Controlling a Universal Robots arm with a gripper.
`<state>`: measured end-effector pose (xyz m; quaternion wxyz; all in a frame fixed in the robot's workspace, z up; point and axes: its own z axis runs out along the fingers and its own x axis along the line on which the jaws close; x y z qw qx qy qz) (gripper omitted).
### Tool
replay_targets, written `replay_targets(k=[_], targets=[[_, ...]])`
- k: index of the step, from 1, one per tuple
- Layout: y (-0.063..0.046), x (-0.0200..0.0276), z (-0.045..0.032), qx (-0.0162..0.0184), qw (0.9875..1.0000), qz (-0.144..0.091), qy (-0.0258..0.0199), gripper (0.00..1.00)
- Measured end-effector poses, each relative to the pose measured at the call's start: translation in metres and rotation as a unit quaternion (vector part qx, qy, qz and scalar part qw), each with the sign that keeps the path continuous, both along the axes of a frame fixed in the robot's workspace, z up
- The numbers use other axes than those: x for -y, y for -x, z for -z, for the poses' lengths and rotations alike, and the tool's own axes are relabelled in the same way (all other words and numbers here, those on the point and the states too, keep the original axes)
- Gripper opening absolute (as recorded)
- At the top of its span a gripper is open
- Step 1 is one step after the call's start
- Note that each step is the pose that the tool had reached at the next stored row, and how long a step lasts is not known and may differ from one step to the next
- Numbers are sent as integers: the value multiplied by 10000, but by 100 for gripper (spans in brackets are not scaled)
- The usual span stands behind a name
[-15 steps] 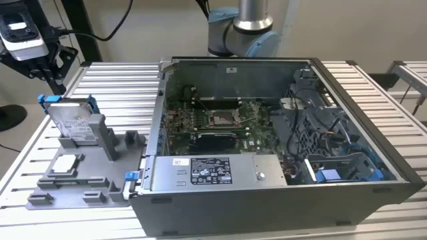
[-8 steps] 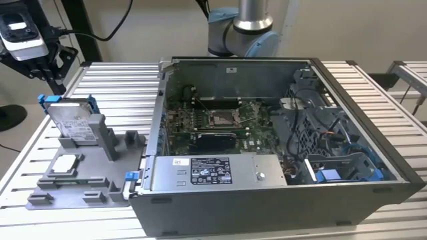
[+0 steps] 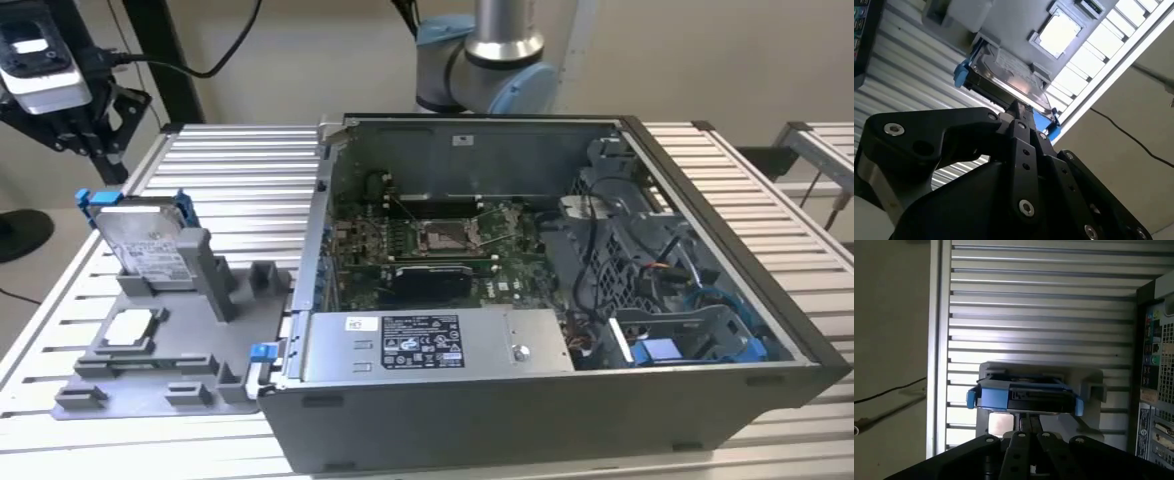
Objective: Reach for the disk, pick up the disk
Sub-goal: 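Reach for the disk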
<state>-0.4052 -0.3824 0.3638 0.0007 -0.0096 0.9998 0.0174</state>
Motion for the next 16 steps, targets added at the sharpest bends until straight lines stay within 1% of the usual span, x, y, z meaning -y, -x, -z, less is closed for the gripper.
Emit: replay_targets(k=[2, 3, 7, 9, 12, 16], targets=[[46, -46, 1, 0, 10000, 0, 9, 0], [70, -59, 1, 0, 10000, 0, 10, 0], [197, -62, 1, 12, 10000, 0, 10, 0], [240, -62, 1, 13, 10000, 0, 10, 0], [266, -63, 2, 14, 10000, 0, 10, 0], [272, -63, 2, 13, 10000, -1, 10, 0]])
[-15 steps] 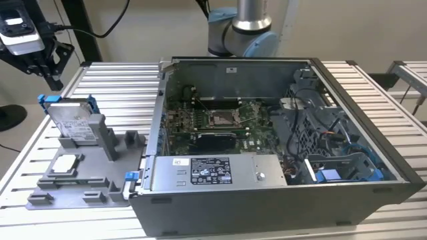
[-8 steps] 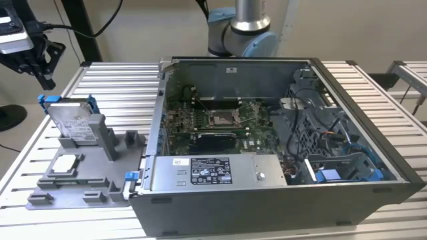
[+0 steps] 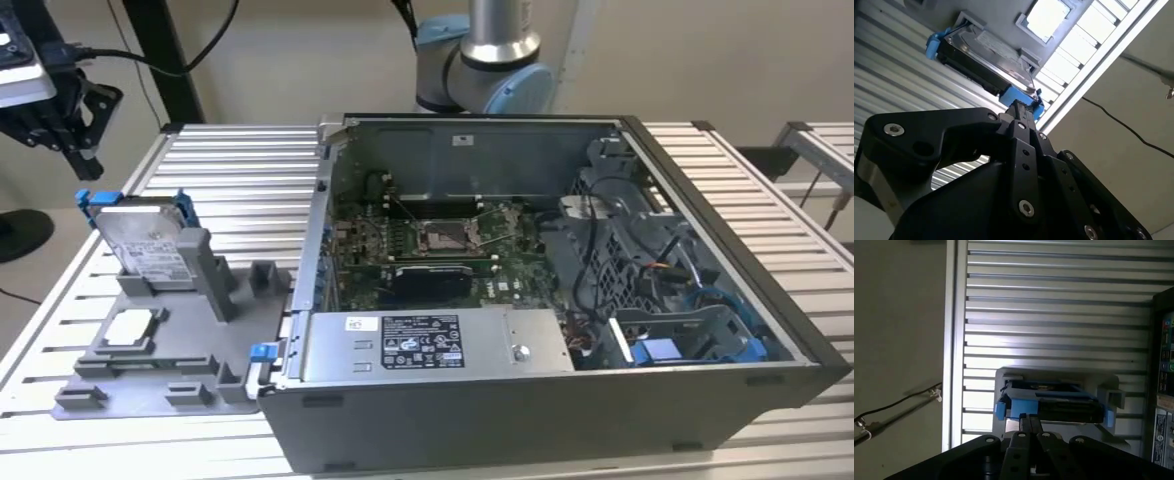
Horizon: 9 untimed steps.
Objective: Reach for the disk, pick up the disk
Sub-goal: 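Reach for the disk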
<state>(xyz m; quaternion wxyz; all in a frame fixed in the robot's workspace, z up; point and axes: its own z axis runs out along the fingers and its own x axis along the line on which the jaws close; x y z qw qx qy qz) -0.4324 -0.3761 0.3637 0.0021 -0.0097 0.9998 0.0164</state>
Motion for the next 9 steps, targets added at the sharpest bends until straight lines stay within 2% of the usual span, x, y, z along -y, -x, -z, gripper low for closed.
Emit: replay_targets(k=[9], targets=[[7, 0, 0, 0, 10000, 0, 0, 0]])
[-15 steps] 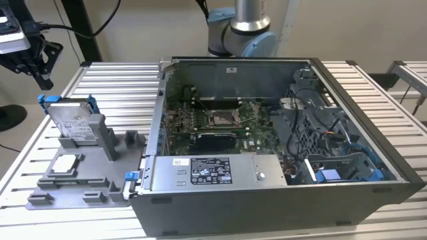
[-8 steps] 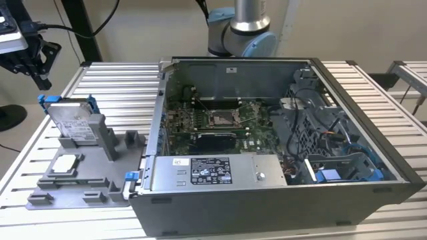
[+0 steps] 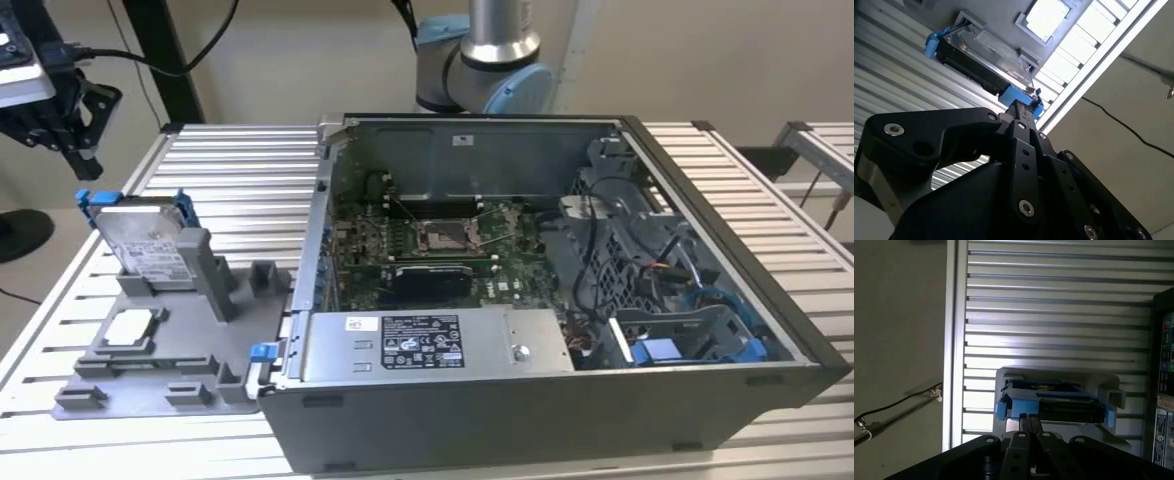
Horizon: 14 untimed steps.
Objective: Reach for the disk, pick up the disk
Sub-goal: 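Reach for the disk, then pick up the disk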
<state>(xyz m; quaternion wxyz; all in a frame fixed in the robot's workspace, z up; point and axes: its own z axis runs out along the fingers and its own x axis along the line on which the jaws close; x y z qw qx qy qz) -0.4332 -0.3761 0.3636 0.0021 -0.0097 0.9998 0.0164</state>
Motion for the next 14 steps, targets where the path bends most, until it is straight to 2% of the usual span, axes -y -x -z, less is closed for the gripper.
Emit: replay_targets(k=[5, 8, 11, 14], targets=[[1, 0, -1, -1, 10000, -49, 0, 0], [2, 0, 1, 1, 9996, -290, 0, 0], [2, 0, 0, 0, 9984, -562, 0, 0], [1, 0, 0, 0, 9965, -831, 0, 0]])
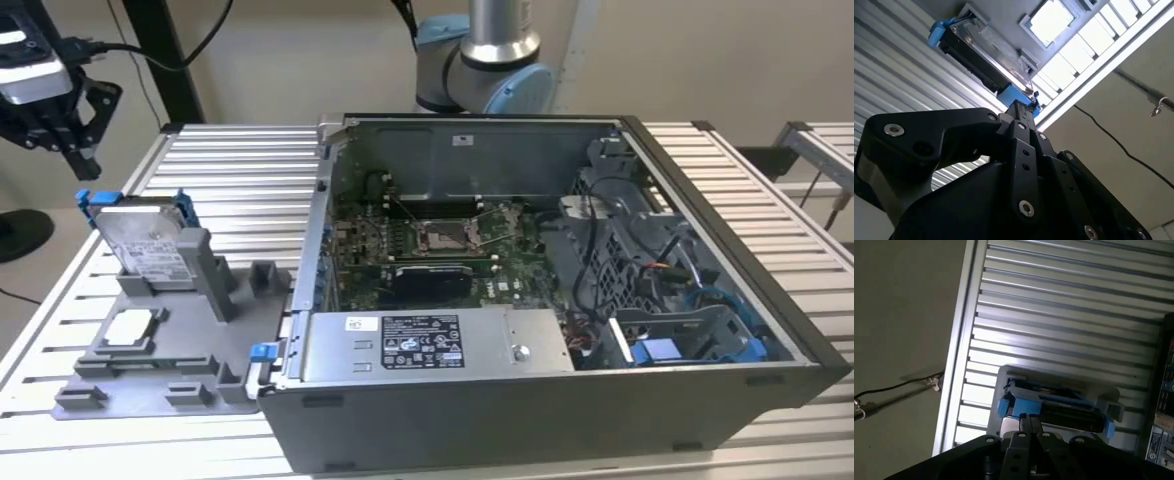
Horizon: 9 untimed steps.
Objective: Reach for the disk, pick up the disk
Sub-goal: 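Pick up the disk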
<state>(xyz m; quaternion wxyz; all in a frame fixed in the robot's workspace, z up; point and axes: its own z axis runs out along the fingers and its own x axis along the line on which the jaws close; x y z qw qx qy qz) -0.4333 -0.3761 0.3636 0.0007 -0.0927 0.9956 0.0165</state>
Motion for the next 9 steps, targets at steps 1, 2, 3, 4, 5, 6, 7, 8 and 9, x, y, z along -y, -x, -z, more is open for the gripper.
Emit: replay_targets(k=[1, 2, 3, 4, 5, 6, 7, 8, 9], targets=[[0, 0, 0, 0, 10000, -93, 0, 0], [0, 0, 0, 0, 9998, -188, 0, 0], [0, 0, 0, 0, 9996, -273, 0, 0], [0, 0, 0, 0, 9993, -368, 0, 0], [0, 0, 0, 0, 9989, -460, 0, 0], [0, 0, 0, 0, 9985, -548, 0, 0], [0, 0, 0, 0, 9980, -640, 0, 0], [0, 0, 0, 0, 9973, -732, 0, 0], [0, 0, 0, 0, 9966, -822, 0, 0]])
